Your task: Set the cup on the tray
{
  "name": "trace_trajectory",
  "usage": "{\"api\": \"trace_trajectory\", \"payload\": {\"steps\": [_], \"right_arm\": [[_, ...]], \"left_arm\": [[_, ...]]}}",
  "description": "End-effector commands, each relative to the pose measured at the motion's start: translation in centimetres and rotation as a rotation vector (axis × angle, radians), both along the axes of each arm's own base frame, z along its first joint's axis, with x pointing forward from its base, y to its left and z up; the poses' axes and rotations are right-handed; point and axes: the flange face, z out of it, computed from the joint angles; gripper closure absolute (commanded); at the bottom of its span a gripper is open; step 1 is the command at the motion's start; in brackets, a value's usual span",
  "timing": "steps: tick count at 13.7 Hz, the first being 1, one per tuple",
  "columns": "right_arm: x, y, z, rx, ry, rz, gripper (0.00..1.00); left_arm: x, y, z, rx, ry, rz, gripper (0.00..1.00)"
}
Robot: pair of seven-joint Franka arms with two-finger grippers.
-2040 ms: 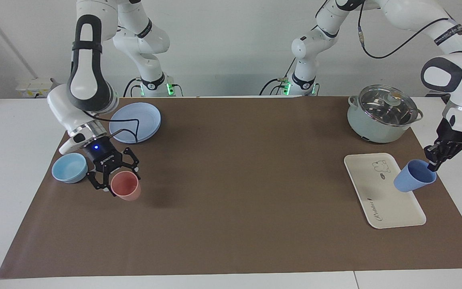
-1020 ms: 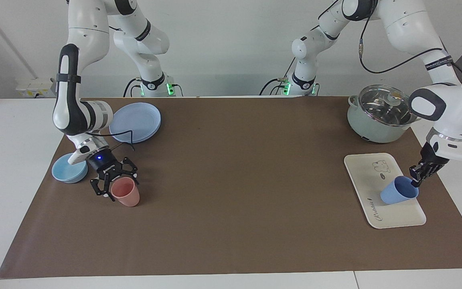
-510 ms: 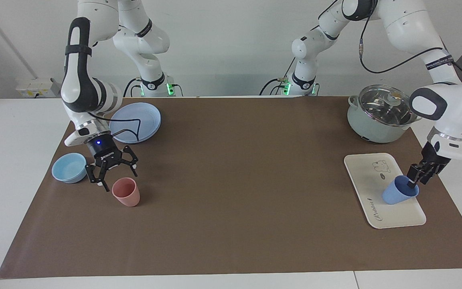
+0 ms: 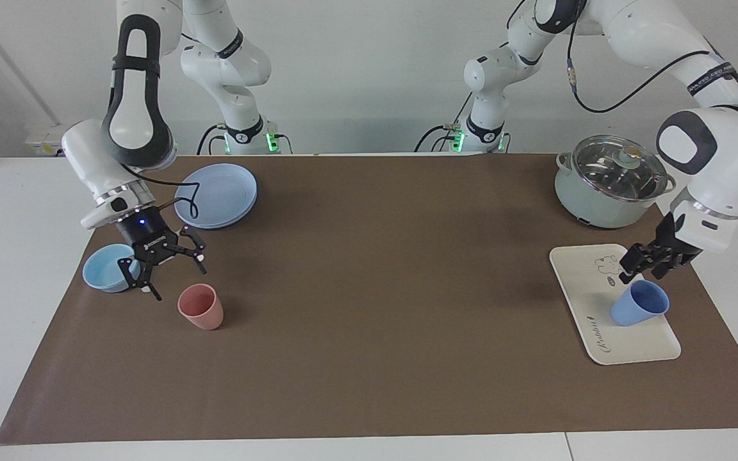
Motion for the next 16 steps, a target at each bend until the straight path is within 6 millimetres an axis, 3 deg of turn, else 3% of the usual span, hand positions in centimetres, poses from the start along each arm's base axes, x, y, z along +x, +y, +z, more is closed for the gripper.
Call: {"api": "trace_trajectory", "payload": {"steps": [1, 3, 6, 9, 10, 13, 16], "right_arm": [[-0.7, 0.5, 3.8, -0.072, 0.066, 0.002, 0.0], [-1.2, 1.1, 5.9, -0.114, 0.138, -0.04, 0.0], [-1.7, 1.6, 8.4, -0.145, 0.245, -0.123, 0.0], [-2.6, 2.1, 10.3, -0.159, 0.349, -0.302, 0.0], [-2.9, 2.3, 10.5, -0.158, 0.384, -0.371, 0.0], [-3.6, 3.5, 10.7, -0.162, 0.465, -0.526, 0.0], [-4.4, 7.0, 10.5, -0.243, 0.531, -0.657, 0.0]], "left_arm": [[-0.4, -4.9, 2.2, 0.087, 0.085, -0.06, 0.18], [-2.1, -7.8, 3.3, 0.125, 0.145, -0.104, 0.18], [-4.1, -11.7, 6.9, 0.136, 0.104, -0.08, 0.18], [-5.9, -15.9, 8.2, 0.138, 0.094, -0.055, 0.18], [-6.3, -15.9, 8.5, 0.143, 0.094, -0.057, 0.17], [-5.7, -12.6, 9.1, 0.136, 0.078, -0.018, 0.07], [-5.4, -11.6, 9.1, 0.122, 0.066, -0.001, 0.01]]}}
